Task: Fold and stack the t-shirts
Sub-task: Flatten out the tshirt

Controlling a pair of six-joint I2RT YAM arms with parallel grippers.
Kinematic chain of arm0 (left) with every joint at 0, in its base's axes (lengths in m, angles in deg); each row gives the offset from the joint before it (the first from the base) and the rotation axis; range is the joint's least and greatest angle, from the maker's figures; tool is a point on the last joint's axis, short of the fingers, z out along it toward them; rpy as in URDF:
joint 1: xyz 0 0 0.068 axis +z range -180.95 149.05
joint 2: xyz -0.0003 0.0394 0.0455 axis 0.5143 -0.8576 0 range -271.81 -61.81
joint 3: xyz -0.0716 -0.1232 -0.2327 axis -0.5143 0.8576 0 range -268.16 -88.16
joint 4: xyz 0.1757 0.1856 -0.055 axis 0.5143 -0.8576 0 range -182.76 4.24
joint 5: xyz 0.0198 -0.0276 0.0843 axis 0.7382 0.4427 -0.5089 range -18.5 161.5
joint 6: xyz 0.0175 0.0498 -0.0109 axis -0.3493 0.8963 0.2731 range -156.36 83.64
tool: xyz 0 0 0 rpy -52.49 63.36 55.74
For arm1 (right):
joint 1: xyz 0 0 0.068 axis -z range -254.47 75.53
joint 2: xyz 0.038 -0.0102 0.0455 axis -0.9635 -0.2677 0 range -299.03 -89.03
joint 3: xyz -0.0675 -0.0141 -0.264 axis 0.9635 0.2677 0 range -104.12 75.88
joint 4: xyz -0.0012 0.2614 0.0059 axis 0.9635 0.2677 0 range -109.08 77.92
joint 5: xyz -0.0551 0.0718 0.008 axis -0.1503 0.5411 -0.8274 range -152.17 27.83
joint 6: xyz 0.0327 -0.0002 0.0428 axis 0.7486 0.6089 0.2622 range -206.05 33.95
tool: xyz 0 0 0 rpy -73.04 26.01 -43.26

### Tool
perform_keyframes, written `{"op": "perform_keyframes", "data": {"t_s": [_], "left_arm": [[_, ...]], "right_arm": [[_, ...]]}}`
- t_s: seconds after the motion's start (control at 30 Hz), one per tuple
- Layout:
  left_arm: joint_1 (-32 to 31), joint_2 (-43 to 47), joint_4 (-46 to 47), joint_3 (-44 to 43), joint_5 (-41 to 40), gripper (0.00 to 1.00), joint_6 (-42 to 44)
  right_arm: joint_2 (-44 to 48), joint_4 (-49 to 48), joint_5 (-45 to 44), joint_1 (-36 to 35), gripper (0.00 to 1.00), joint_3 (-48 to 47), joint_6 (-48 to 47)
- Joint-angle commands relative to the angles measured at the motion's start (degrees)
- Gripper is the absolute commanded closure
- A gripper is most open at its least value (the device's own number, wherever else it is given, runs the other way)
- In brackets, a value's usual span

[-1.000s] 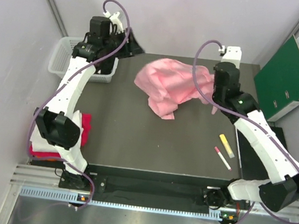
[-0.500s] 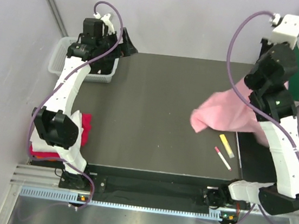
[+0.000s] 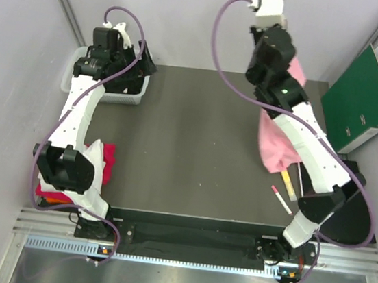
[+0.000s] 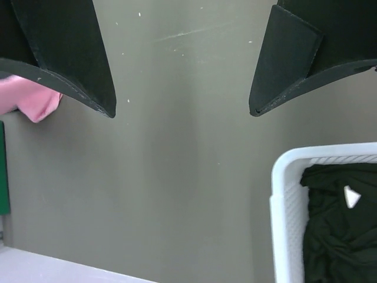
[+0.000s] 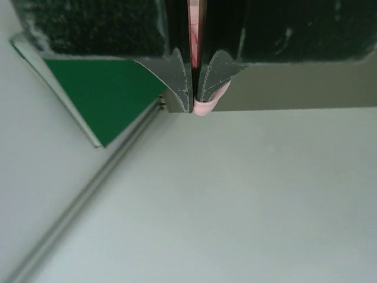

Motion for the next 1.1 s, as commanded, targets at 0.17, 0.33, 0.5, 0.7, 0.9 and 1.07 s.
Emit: {"op": "perform_keyframes", "data": {"t_s": [0.17, 0.33, 0.5, 0.7, 0.9, 1.07], "left_arm": [[3.0, 4.3, -0.9, 0.2, -5.4, 0.01, 0.4], [5.5, 4.3, -3.0, 0.4, -11.4, 0.01, -0.7], [7.1, 3.9, -5.0, 1.5, -13.4, 0.01, -0.3], [7.1, 3.7, -1.2, 7.8, -2.6, 0.02, -1.5], [0.9, 3.4, 2.8, 15.1, 4.2, 0.02, -0.4], [-3.8, -0.6, 1.4, 15.6, 4.2, 0.02, 1.1]], "right_arm": [[-13.9, 9.7, 20.5, -11.3, 1.0, -8.7, 16.9], [-19.0, 11.6, 33.9, -20.0, 0.98, -8.8, 21.6], [-18.6, 13.8, 43.5, -24.0, 0.0, -5.5, 27.1], [-8.3, 12.4, 27.7, -17.1, 0.0, 7.0, 32.2], [-4.5, 19.5, 35.2, 1.9, 0.0, 15.3, 43.3], [-5.8, 22.2, 43.1, 13.8, 0.12, 22.4, 52.8]]}}
